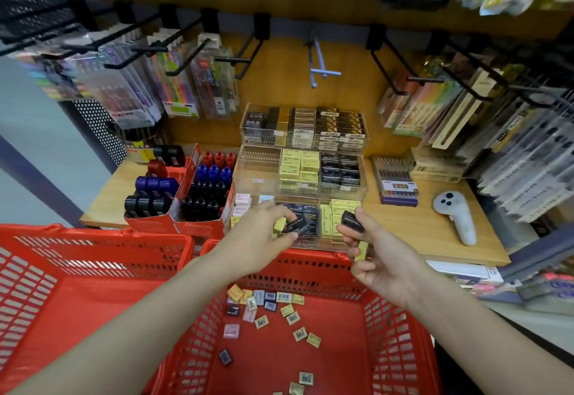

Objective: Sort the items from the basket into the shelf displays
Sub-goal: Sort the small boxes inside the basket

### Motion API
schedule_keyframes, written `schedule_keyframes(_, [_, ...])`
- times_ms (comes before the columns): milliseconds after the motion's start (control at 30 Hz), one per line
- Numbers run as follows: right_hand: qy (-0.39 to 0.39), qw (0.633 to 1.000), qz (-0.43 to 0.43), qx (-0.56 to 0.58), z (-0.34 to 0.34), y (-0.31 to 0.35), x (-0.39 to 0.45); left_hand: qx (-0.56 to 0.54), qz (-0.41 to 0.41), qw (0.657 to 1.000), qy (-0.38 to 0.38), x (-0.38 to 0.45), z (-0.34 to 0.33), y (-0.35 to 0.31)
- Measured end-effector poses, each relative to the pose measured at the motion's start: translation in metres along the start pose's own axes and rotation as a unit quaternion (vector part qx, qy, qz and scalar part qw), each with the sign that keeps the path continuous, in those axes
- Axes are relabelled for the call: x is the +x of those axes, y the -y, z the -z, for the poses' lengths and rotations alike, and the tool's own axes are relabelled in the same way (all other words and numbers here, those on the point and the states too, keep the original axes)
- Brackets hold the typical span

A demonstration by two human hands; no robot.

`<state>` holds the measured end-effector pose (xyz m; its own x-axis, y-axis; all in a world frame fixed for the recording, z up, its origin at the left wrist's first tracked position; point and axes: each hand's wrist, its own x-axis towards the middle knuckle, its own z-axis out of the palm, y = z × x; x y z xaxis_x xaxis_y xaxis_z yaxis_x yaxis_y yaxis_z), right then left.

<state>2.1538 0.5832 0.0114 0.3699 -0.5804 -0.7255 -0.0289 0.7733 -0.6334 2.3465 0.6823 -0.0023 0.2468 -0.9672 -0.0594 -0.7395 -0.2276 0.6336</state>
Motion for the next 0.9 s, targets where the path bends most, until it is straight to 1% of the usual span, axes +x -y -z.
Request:
schedule_keyframes(67, [-0.004, 0.999, 0.017, -0.028, 0.004, -0.002, 0.001, 0.011, 0.008, 1.0, 0.003, 0.001, 0.0, 0.004])
schedule_keyframes(167, [-0.044, 0.991, 0.064, -0.11, 0.012, -0.003, 0.003, 0.025, 0.04, 0.999, 0.003, 0.007, -0.003, 0.013])
schedule_keyframes(267, [-0.107, 0.958, 0.128, -0.234, 0.019, 0.002, 0.007, 0.053, 0.064, 0.996, 0.016, 0.019, -0.013, 0.024])
schedule_keyframes(300, [-0.119, 0.946, 0.156, -0.258, 0.021, 0.005, 0.009, 0.06, 0.068, 0.996, 0.025, 0.024, -0.017, 0.026])
schedule_keyframes(400, [-0.097, 0.922, 0.231, -0.295, 0.021, 0.014, 0.017, 0.1, 0.064, 0.992, 0.049, 0.043, -0.028, 0.027])
schedule_keyframes(433, [-0.086, 0.906, 0.252, -0.329, 0.02, 0.017, 0.021, 0.116, 0.064, 0.99, 0.056, 0.049, -0.03, 0.027])
schedule_keyframes(533, [-0.077, 0.829, 0.283, -0.475, 0.016, 0.024, 0.039, 0.162, 0.055, 0.983, 0.073, 0.067, -0.035, 0.03])
schedule_keyframes(600, [-0.063, 0.781, 0.297, -0.545, 0.01, 0.027, 0.05, 0.179, 0.045, 0.98, 0.078, 0.075, -0.038, 0.033])
schedule_keyframes(667, [-0.041, 0.736, 0.317, -0.598, 0.0, 0.027, 0.061, 0.196, 0.034, 0.976, 0.086, 0.081, -0.041, 0.035])
schedule_keyframes(733, [-0.03, 0.682, 0.335, -0.65, -0.012, 0.026, 0.073, 0.214, 0.021, 0.972, 0.091, 0.086, -0.043, 0.039])
schedule_keyframes(800, [-0.031, 0.636, 0.342, -0.691, -0.023, 0.023, 0.083, 0.238, 0.006, 0.966, 0.098, 0.088, -0.045, 0.04])
schedule_keyframes(900, [-0.042, 0.557, 0.349, -0.752, -0.038, 0.02, 0.094, 0.279, -0.008, 0.955, 0.104, 0.091, -0.047, 0.04])
